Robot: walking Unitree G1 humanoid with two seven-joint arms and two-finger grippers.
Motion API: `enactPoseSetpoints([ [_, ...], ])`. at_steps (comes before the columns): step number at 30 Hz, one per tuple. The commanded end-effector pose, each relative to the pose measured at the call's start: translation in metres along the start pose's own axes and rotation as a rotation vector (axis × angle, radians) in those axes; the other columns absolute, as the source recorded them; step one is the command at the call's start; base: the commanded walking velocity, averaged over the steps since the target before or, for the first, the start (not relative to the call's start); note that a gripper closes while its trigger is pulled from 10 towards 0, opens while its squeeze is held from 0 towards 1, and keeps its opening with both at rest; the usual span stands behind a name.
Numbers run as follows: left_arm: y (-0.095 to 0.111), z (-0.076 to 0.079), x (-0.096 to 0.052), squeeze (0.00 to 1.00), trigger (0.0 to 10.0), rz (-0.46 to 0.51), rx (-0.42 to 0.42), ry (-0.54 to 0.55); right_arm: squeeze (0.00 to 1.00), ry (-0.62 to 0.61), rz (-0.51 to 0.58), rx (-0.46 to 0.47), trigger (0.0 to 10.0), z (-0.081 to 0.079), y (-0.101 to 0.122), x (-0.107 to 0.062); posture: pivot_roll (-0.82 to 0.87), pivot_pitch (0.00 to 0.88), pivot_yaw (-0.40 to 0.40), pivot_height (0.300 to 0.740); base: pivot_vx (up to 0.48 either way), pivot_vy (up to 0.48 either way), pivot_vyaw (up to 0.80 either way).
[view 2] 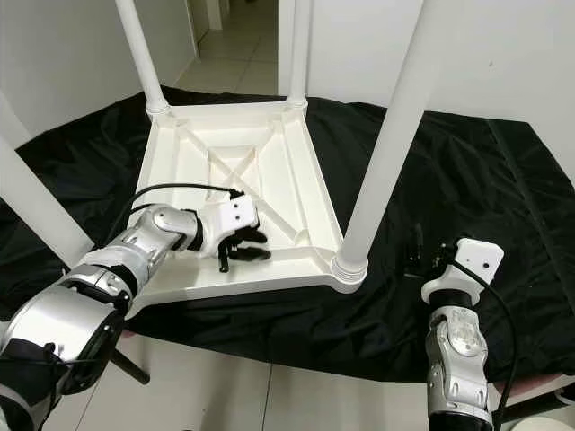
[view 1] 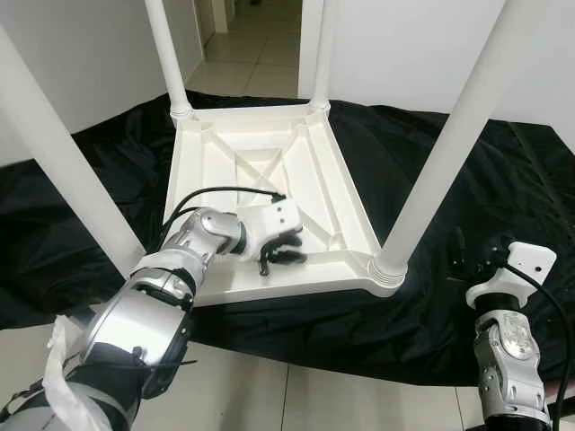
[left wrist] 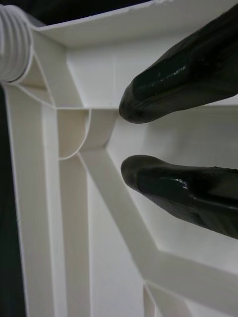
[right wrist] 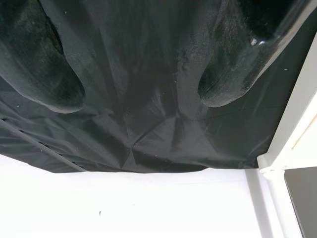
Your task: Building children table
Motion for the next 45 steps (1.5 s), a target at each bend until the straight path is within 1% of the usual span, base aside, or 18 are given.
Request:
enactPoseSetpoints([
  [1, -0.003, -0.018, -0.013, 0.0, 10.0, 0.044, -0.03, 0.25, 0.0, 0.003, -0.005, 0.026, 10.0, -0.001, -0.002, -0.005, -0.08, 0.04, 0.024, 0.74, 0.0, 0.0, 0.0],
  [2, -0.002, -0.024, -0.021, 0.0, 10.0, 0.07, -0.055, 0.291, 0.0, 0.007, -0.007, 0.047, 10.0, -0.001, -0.002, -0.008, -0.08, 0.04, 0.021, 0.74, 0.0, 0.0, 0.0],
  [5, -0.001, -0.027, -0.026, 0.0, 10.0, 0.087, -0.071, 0.319, 0.0, 0.011, -0.009, 0.062, 10.0, -0.001, -0.002, -0.01, -0.08, 0.04, 0.021, 0.74, 0.0, 0.0, 0.0],
  [8, 0.001, -0.037, -0.048, 0.0, 10.0, 0.203, -0.149, 0.448, 0.0, -0.032, -0.005, 0.09, 10.0, 0.005, -0.001, -0.016, -0.07, 0.046, 0.016, 0.74, 0.0, 0.0, 0.0],
  [9, 0.001, -0.037, -0.048, 0.0, 10.0, 0.203, -0.149, 0.448, 0.0, -0.032, -0.005, 0.09, 10.0, 0.005, -0.001, -0.016, -0.07, 0.046, 0.016, 0.74, 0.0, 0.0, 0.0],
  [10, -0.003, -0.033, -0.061, 0.0, 10.0, 0.279, -0.213, 0.491, 0.0, -0.031, -0.007, 0.096, 10.0, 0.002, -0.001, -0.021, -0.08, 0.047, 0.015, 0.74, 0.0, 0.0, 0.0],
  [11, -0.003, -0.033, -0.061, 0.0, 10.0, 0.279, -0.213, 0.491, 0.0, -0.031, -0.007, 0.096, 10.0, 0.002, -0.001, -0.021, -0.08, 0.047, 0.015, 0.74, 0.0, 0.0, 0.0],
  [13, -0.004, -0.026, -0.072, 0.0, 10.0, 0.364, -0.249, 0.522, 0.0, -0.026, -0.004, 0.102, 10.0, 0.0, 0.0, -0.024, -0.08, 0.044, 0.013, 0.74, 0.0, 0.0, 0.0],
  [16, -0.009, -0.019, -0.082, 0.0, 10.0, 0.45, -0.346, 0.539, 0.0, -0.022, 0.006, 0.109, 10.0, -0.003, 0.002, -0.027, -0.07, 0.04, 0.01, 0.74, 0.0, 0.0, 0.0],
  [20, -0.022, -0.003, -0.088, 0.0, 10.0, 0.464, -0.425, 0.505, 0.0, -0.016, 0.005, 0.116, 10.0, -0.005, 0.003, -0.031, -0.08, 0.031, 0.006, 0.74, 0.0, 0.0, 0.0],
  [22, -0.022, -0.003, -0.088, 0.0, 10.0, 0.464, -0.425, 0.505, 0.0, -0.016, 0.005, 0.116, 10.0, -0.005, 0.003, -0.031, -0.08, 0.031, 0.006, 0.74, 0.0, 0.0, 0.0],
  [27, -0.022, 0.027, -0.095, 0.0, 10.0, 0.516, -0.468, 0.367, 0.0, -0.017, 0.022, 0.141, 10.0, -0.003, 0.006, -0.038, -0.07, 0.022, 0.002, 0.74, 0.0, 0.0, 0.0],
  [30, -0.017, 0.041, -0.096, 0.0, 10.0, 0.53, -0.434, 0.328, 0.0, 0.026, 0.036, 0.148, 10.0, -0.006, 0.009, -0.041, -0.07, 0.017, 0.001, 0.74, 0.0, 0.0, 0.0],
  [35, -0.018, 0.05, -0.094, 0.0, 10.0, 0.515, -0.433, 0.34, 0.0, 0.054, 0.048, 0.188, 10.0, -0.005, 0.013, -0.046, -0.07, 0.013, 0.003, 0.74, 0.0, 0.0, 0.0],
  [36, -0.017, 0.059, -0.092, 0.0, 10.0, 0.501, -0.423, 0.343, 0.0, 0.075, 0.043, 0.197, 10.0, -0.001, 0.014, -0.053, -0.07, 0.009, 0.003, 0.74, 0.0, 0.0, 0.0],
  [39, -0.016, 0.062, -0.091, 0.0, 10.0, 0.498, -0.423, 0.34, 0.0, 0.085, 0.036, 0.197, 10.0, 0.0, 0.014, -0.056, -0.07, 0.009, 0.003, 0.74, 0.0, 0.0, 0.0],
  [42, -0.013, 0.076, -0.087, 0.0, 10.0, 0.478, -0.421, 0.314, 0.0, 0.176, -0.003, 0.186, 10.0, 0.0, 0.012, -0.068, -0.07, 0.007, 0.003, 0.74, 0.0, 0.0, 0.0],
  [45, -0.011, 0.081, -0.086, 0.0, 10.0, 0.474, -0.421, 0.305, 0.0, 0.214, -0.019, 0.182, 10.0, -0.001, 0.011, -0.072, -0.07, 0.007, 0.003, 0.74, 0.0, 0.0, 0.0],
])
Point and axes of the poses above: a point about 5 cm out from each wrist's last joint towards the gripper, its own x axis pointing out of the wrist towards the gripper, its own y axis along the axis of the wrist's last joint, z = x × y, the point moved 1 cm from there along x, pointing out of the wrist towards the gripper, and after that the axes turned 5 degrees about -x, right-handed, at the moved point
